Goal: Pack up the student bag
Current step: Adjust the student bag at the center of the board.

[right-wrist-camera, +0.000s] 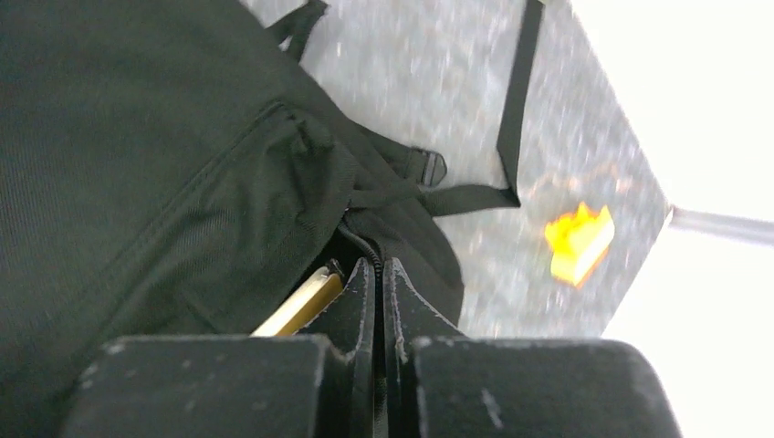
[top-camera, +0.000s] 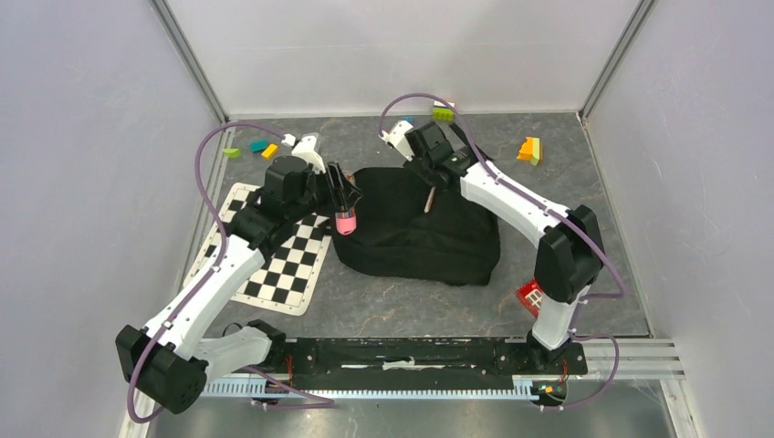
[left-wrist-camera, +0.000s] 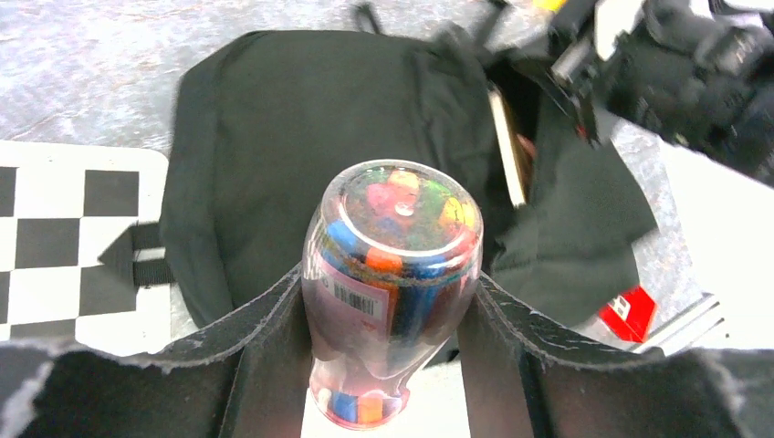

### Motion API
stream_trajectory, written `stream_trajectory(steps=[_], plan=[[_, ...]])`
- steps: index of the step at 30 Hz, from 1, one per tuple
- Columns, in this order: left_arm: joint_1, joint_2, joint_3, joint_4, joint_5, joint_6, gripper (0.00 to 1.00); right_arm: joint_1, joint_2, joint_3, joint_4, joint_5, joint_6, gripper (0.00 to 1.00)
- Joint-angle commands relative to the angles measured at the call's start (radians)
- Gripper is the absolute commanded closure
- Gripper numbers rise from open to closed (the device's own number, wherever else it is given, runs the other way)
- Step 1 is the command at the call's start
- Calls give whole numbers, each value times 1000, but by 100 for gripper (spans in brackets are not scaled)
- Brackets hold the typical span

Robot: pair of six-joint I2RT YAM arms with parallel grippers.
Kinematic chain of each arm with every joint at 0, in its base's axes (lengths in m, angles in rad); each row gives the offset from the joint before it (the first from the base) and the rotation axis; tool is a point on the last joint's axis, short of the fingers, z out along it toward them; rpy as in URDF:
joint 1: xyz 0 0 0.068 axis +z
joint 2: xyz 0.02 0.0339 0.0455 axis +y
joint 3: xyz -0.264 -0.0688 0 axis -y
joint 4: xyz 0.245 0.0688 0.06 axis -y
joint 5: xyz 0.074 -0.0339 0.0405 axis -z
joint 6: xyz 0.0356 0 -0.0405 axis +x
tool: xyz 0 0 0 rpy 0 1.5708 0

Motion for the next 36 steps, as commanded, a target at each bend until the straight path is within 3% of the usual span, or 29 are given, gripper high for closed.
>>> stream_trajectory(steps=[1, 5, 6, 9, 10, 12, 14, 21, 28, 32, 33, 36], plan=[[6, 1, -33, 163, 94, -11, 84, -57, 73, 72, 467, -233, -243, 100], [5, 12, -37, 200, 98, -53, 84, -86, 162, 201, 486, -356, -173, 100], [6, 15, -34, 197, 86, -59, 84, -90, 153, 193, 485, -377, -158, 90], [6, 18, -21, 171, 61, -71, 84, -91, 92, 120, 482, -326, -142, 40], [5, 20, -18, 167, 59, -72, 84, -91, 70, 90, 477, -316, -142, 29], [6, 29, -16, 163, 53, -77, 84, -91, 19, 26, 463, -289, -138, 13], [5, 56, -3, 154, 61, -74, 84, -91, -18, -20, 423, -253, -127, 6], [6, 154, 48, 163, 90, -91, 85, -91, -62, -104, 286, -234, -143, 4], [6, 178, 57, 189, 96, -102, 85, -91, 15, -81, 257, -239, -160, 2], [7, 172, 52, 185, 93, -101, 85, -91, 75, -51, 262, -78, -152, 2], [9, 171, 52, 181, 92, -98, 85, -92, 84, -47, 266, -7, -149, 6], [11, 172, 54, 178, 91, -95, 85, -94, 74, -78, 297, 144, -182, 36]])
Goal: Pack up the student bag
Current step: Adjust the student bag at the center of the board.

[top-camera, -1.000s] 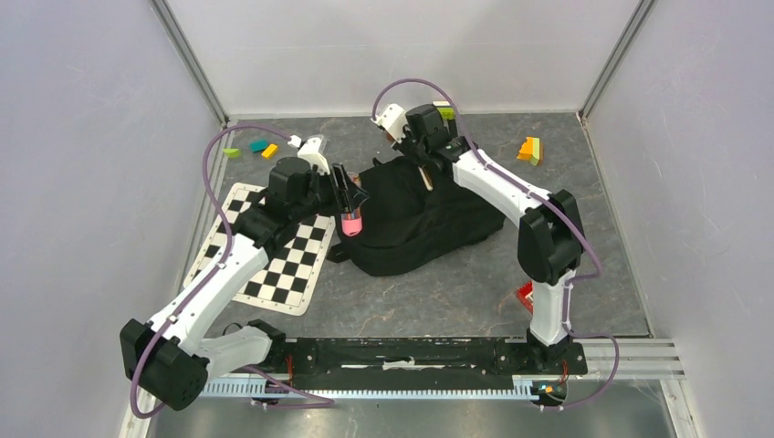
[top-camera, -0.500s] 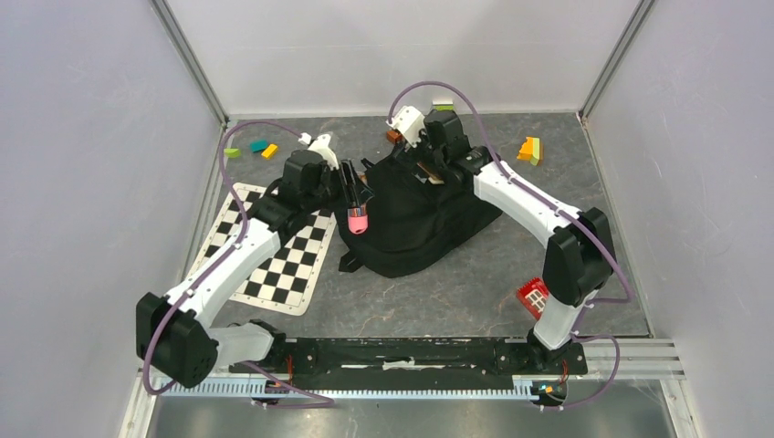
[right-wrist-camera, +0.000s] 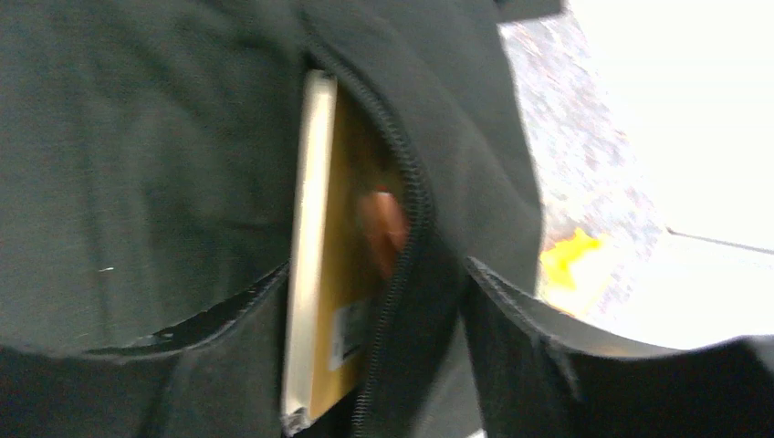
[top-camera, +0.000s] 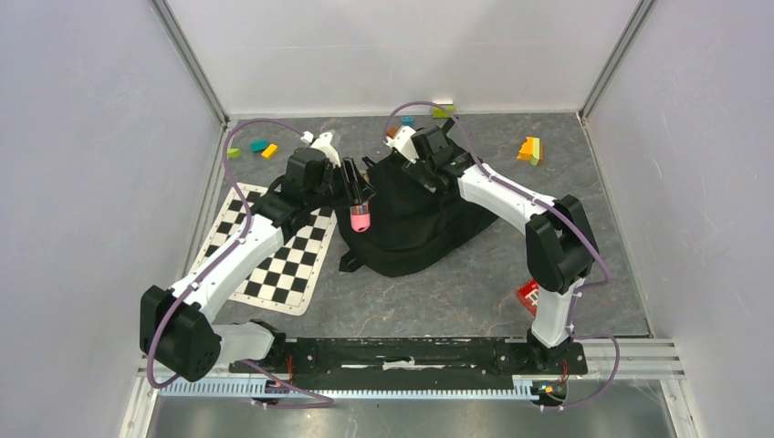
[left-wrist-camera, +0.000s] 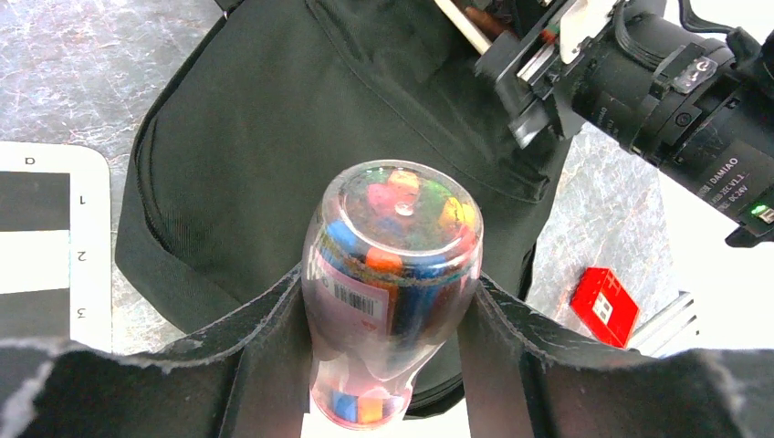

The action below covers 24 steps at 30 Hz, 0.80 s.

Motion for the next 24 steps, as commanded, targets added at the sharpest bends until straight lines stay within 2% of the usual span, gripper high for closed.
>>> stream_trajectory(steps=[1, 2, 4, 7, 10, 12, 15, 17, 21, 24], plan=[[8, -7, 50, 55, 12, -28, 85, -7, -13, -5, 48, 286, -47, 44], [9, -4, 51, 55, 13, -29, 85, -6, -24, -25, 63, 310, -64, 48], [10, 1, 53, 57, 14, -34, 85, -13, -34, -60, 84, 346, -88, 49], [11, 5, 54, 62, 17, -39, 85, -45, -22, -101, 93, 358, -90, 48], [12, 7, 57, 59, 18, -35, 85, -83, -19, -87, 61, 304, -40, 44], [12, 7, 59, 51, 18, -32, 85, -90, -39, -53, 29, 217, -28, 36], [14, 8, 59, 47, 21, -26, 85, -90, -67, 37, -52, 52, 1, 13], [14, 11, 60, 47, 25, -25, 85, -90, -75, 110, -118, -28, 48, 5], [15, 9, 61, 48, 28, -22, 85, -90, -106, 191, -202, -168, 139, 2], [15, 4, 56, 46, 27, -18, 85, -87, -142, 189, -191, -273, 183, 2]])
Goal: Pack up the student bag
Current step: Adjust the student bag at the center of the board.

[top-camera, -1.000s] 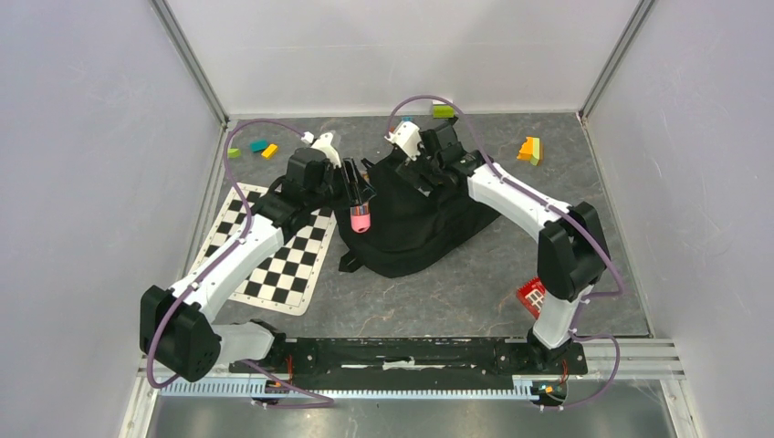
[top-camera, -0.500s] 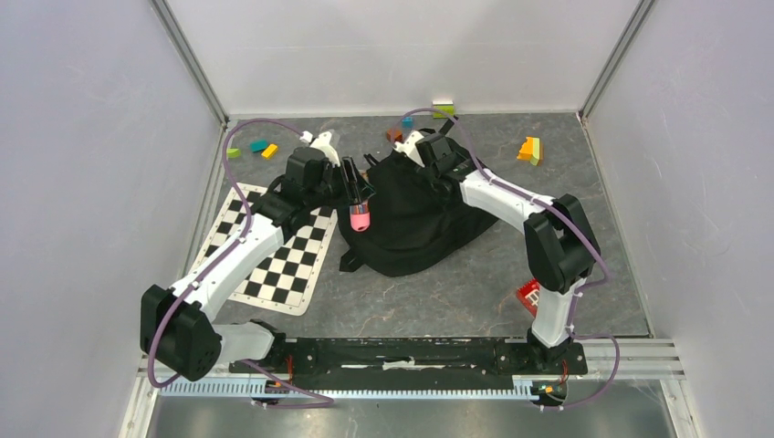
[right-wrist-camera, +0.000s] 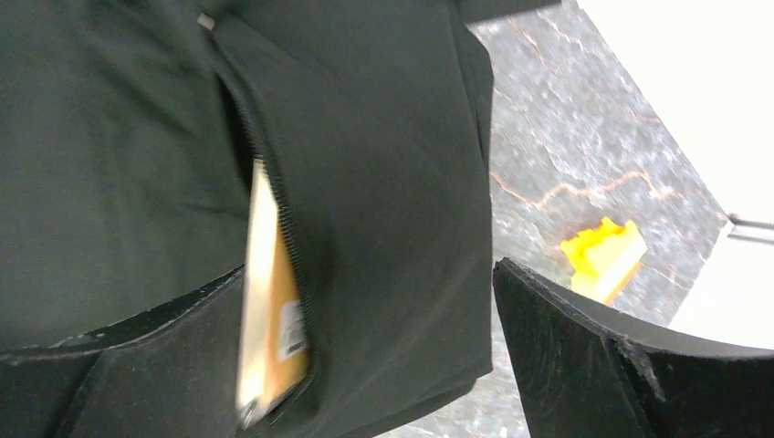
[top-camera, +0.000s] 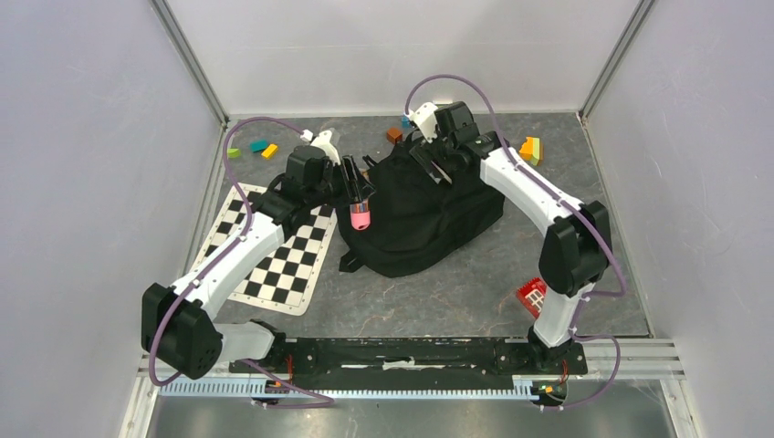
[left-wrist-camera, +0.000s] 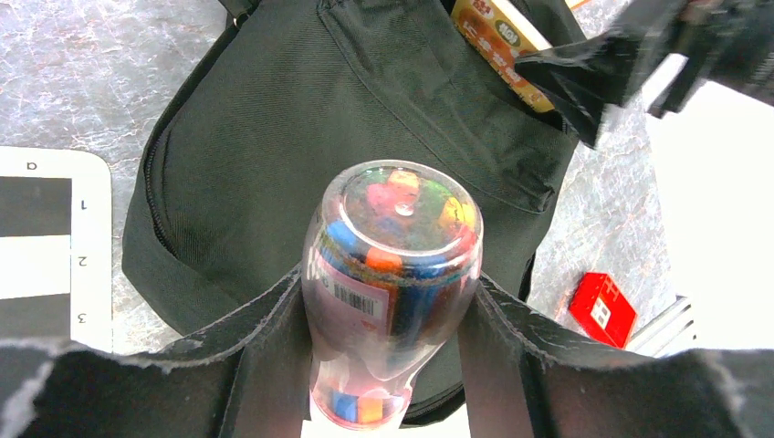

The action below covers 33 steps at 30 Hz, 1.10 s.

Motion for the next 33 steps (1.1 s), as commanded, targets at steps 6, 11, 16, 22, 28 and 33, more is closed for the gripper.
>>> stream_trajectory(steps=[6, 11, 16, 22, 28, 33], plan=[[7, -13, 44, 33, 30, -8, 85, 15, -108, 45, 93, -367, 153, 2], [7, -19, 43, 22, 19, -6, 85, 40, -16, 115, 91, -482, 149, 14], [7, -24, 37, 19, 19, -13, 85, 47, 86, 184, 53, -535, 183, 23], [7, -32, 24, 10, 10, -13, 85, 48, 148, 224, -18, -560, 223, 26], [8, -36, 21, 9, 7, -17, 85, 48, 120, 169, -7, -378, 215, 26], [9, -31, 24, 7, 7, -16, 85, 46, 128, 179, -2, -340, 205, 23]])
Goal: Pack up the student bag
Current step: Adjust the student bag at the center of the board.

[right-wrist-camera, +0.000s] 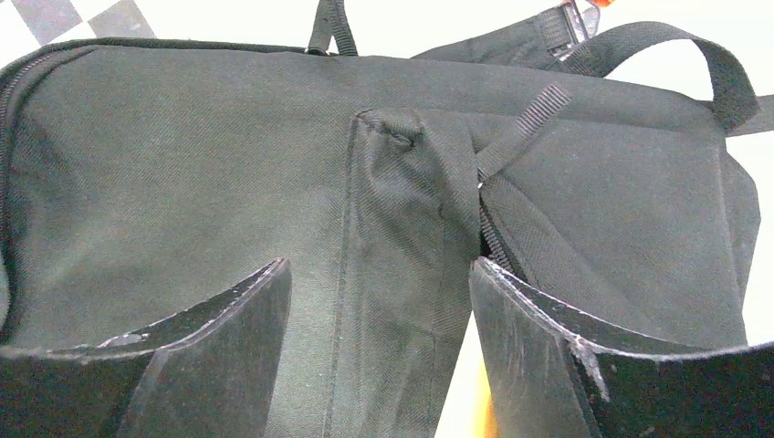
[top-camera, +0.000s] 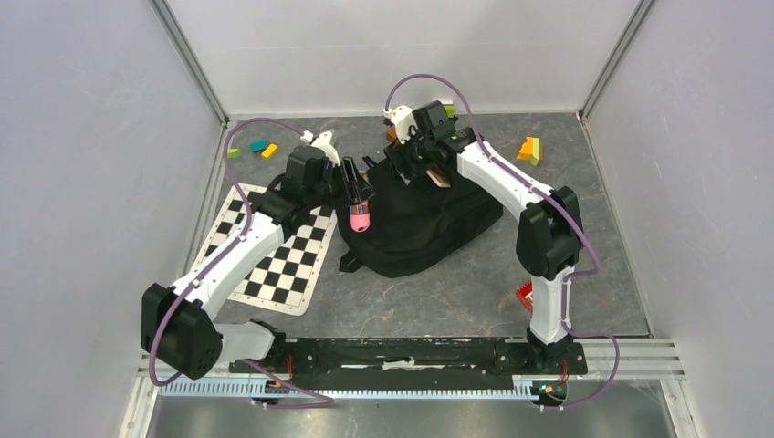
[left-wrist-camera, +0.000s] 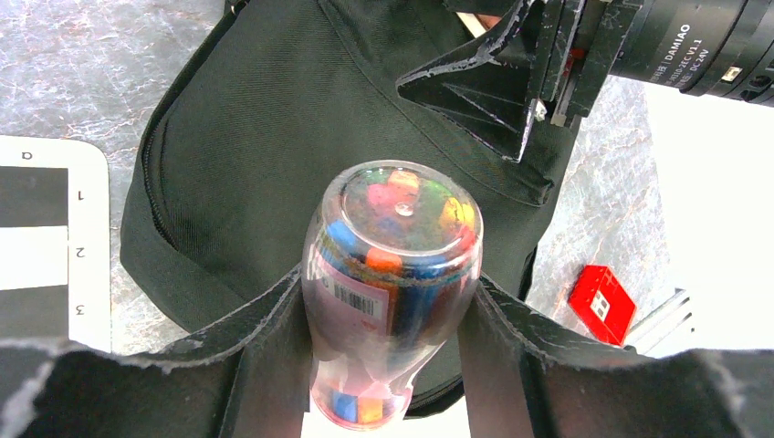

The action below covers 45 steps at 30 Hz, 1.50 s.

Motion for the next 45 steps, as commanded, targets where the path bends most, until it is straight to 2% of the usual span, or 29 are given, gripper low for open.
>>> stream_trajectory(steps=[1, 9, 13, 16, 19, 23, 27, 32, 36, 40, 45], plan=[[6, -31, 26, 25, -8, -15, 85, -3, -24, 9, 12, 67, -3, 23], [5, -39, 24, 20, -14, -16, 85, -6, 15, 20, 23, 127, -58, 22], [6, -43, 24, 18, -18, -15, 85, -8, 49, 32, 31, 98, -76, 21], [6, -46, 23, 15, -20, -14, 85, -12, 75, 41, 25, -29, -100, 21], [5, -49, 24, 12, -22, -14, 85, -19, 96, 42, 0, -237, -107, 22], [6, -60, 17, 7, -27, -14, 85, -23, 126, 64, -107, -425, -106, 27], [6, -70, 7, 7, -31, -14, 85, -23, 103, 50, -231, -406, -130, 42], [6, -76, 0, 10, -27, -9, 85, -23, 6, 81, -309, -362, -80, 52], [6, -75, -3, 22, -17, -8, 85, -23, -44, 112, -347, -424, -13, 53], [6, -76, -7, 30, -12, -7, 85, -20, -85, 29, -372, -496, 3, 56], [6, -92, -20, 26, -17, -4, 85, -13, -151, -125, -397, -404, -36, 56]])
